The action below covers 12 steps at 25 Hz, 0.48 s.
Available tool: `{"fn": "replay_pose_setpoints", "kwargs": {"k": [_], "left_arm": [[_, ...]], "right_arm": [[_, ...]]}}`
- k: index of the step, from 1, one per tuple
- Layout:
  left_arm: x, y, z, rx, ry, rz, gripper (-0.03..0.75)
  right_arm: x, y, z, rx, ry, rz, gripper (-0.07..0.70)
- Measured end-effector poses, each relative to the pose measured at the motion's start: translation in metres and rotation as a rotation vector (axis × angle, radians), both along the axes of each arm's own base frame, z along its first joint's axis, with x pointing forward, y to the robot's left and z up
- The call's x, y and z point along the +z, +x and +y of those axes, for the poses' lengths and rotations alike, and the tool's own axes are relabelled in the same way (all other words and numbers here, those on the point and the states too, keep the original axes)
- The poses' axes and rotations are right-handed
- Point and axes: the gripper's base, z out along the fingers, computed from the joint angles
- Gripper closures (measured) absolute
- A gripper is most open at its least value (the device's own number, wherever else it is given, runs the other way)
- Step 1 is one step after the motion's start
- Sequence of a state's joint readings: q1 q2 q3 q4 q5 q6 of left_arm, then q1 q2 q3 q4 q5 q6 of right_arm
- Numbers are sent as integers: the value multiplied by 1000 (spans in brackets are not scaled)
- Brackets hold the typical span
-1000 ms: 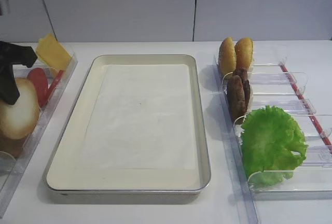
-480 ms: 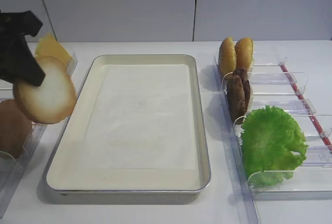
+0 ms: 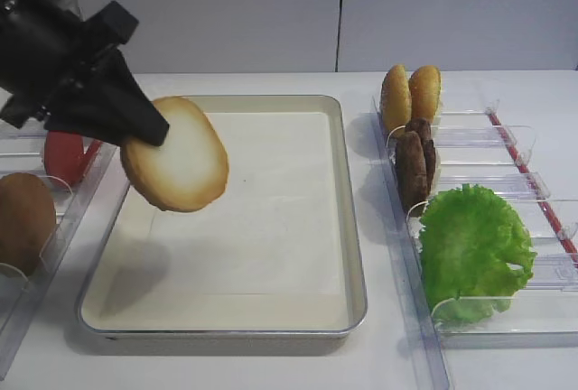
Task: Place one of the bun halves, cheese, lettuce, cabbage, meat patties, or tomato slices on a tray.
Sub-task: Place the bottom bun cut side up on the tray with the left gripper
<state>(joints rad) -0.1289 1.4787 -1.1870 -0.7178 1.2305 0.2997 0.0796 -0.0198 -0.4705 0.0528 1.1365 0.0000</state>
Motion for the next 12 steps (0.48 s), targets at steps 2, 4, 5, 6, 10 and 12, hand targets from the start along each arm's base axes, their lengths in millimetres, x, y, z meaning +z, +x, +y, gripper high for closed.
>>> {"fn": "replay_pose_setpoints", "kwargs": {"k": [2,4,5,6,10,12], "left_arm": [[-13,11,-4,-9,-37,41,587],[-25,20,-8,-11,-74,69,587],[-32,25,-10,-11,-90,87,587],[-38,29,-11,-10,-101,104,587],[-57,41,-17,6,-154,160,587],[-64,44,-18,10,-169,179,587]], "right_arm": [[0,0,0,0,0,0,50],[0,0,0,0,0,0,50],[0,0,0,0,0,0,50],[0,0,0,0,0,0,50],[0,0,0,0,0,0,50],[0,0,0,0,0,0,50]]}}
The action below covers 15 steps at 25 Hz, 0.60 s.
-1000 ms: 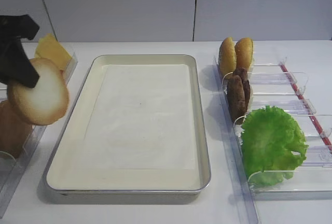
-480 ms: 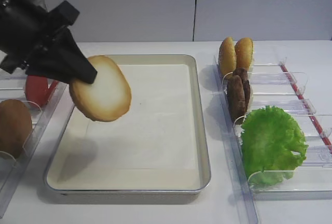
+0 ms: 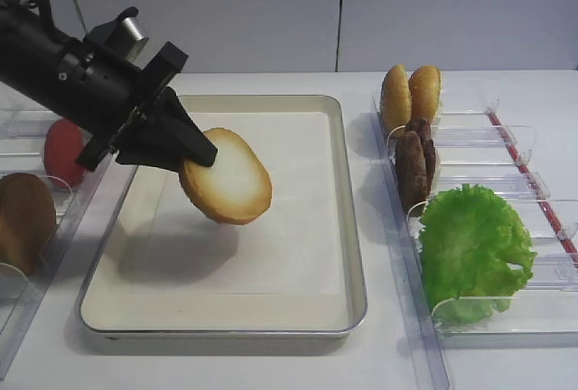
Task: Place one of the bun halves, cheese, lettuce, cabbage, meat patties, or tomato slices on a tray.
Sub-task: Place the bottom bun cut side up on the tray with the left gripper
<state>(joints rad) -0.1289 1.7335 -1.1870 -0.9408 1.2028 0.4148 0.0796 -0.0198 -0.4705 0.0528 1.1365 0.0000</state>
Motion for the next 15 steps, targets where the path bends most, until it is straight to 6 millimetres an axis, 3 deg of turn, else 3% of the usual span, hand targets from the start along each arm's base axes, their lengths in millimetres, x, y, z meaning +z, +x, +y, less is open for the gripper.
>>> {"fn": "replay_pose_setpoints", "kwargs": {"k": [10,15], "left_arm": [[-20,1,-25,-107,-28,-14,587],[-32,3,-26,-116,-17,16,587]], "right_arm": [[0,0,0,0,0,0,50],[0,0,0,0,0,0,50]]}}
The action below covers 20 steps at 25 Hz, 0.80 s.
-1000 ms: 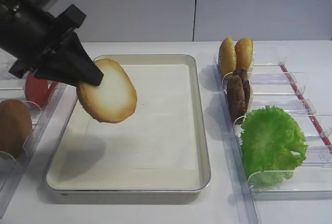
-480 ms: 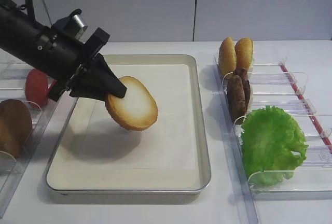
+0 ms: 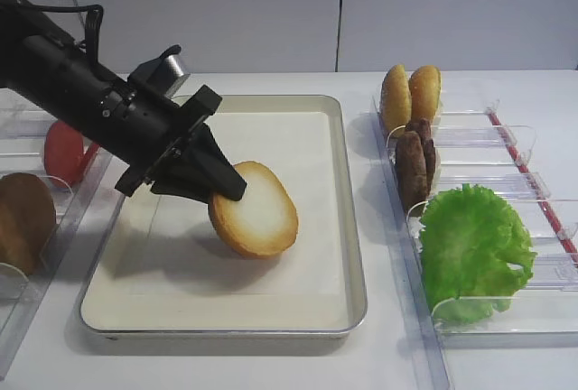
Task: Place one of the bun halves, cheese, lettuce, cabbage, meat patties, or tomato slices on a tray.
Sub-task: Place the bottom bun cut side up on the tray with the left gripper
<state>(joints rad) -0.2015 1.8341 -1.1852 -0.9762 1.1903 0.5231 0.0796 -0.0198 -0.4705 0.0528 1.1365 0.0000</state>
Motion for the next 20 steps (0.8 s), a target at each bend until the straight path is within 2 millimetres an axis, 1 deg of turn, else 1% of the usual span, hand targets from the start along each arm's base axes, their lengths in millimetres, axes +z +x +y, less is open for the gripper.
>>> {"fn": "replay_pose_setpoints", "kwargs": {"k": [2,8,10,17,20], "left_arm": [[-4,0,1,-8,15,5,587],[-6,0,3,-16,55,2,587],[-7,0,3,-16,58,3,587],[-20,3,2,-15,58,49,590],[-20,3,2,-16,60,49,590]], "right_arm": [[0,0,0,0,0,0,50],[0,0,0,0,0,0,50],[0,0,0,0,0,0,50],[0,0,0,0,0,0,50],[0,0,0,0,0,0,50]]}}
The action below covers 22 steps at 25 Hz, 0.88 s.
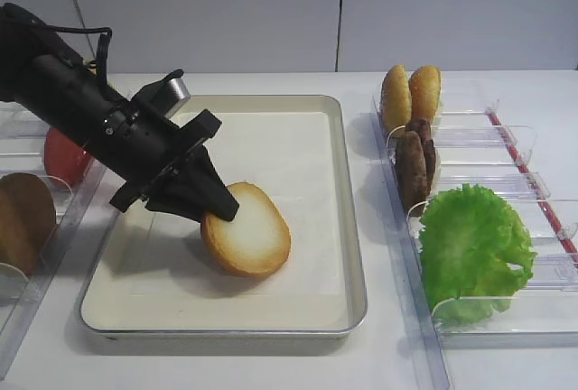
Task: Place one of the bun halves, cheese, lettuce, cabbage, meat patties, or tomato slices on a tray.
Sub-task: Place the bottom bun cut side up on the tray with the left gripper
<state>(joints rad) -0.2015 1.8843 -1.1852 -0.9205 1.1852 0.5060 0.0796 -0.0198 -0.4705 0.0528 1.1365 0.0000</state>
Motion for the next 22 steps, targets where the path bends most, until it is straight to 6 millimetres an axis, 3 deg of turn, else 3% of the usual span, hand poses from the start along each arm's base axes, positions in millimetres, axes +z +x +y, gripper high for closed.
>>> {"fn": "replay_pose_setpoints", "kwargs": {"k": [7,16,22], "left_arm": [[-1,0,1,-3,8,-4,568],[-2,1,5,-19,79,0,269],[9,12,10,-24,178,-41,240]], "right_arm": [[0,0,0,0,0,0,50],[0,0,0,0,0,0,50],[0,0,0,0,0,0,50]]}}
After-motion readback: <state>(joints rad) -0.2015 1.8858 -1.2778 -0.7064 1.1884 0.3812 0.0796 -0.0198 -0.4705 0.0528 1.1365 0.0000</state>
